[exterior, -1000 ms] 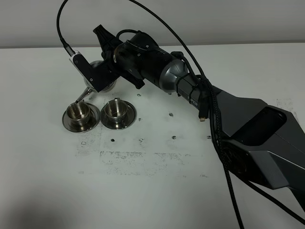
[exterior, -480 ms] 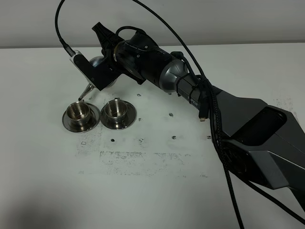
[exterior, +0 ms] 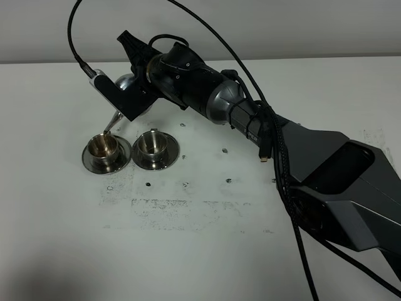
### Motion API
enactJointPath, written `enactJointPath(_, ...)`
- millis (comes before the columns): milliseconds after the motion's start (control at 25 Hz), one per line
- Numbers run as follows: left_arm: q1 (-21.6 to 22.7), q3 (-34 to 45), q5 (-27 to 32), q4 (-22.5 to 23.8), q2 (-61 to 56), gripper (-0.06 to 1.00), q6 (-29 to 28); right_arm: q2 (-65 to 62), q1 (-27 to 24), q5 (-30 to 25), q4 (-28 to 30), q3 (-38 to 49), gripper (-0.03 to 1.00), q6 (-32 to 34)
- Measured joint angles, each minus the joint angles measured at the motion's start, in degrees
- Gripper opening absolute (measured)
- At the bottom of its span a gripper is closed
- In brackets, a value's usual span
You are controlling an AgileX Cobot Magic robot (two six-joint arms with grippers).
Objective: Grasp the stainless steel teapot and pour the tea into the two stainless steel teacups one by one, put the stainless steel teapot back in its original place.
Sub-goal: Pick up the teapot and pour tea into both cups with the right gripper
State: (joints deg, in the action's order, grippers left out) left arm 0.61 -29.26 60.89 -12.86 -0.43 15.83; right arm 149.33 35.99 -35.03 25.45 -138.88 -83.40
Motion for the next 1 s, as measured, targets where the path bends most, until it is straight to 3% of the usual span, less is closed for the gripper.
enactJointPath(1000,0.0,0.0,0.0,0.0,0.0,0.65,0.1,0.0,0.74,0.26,4.59,0.0,0.17,-2.53)
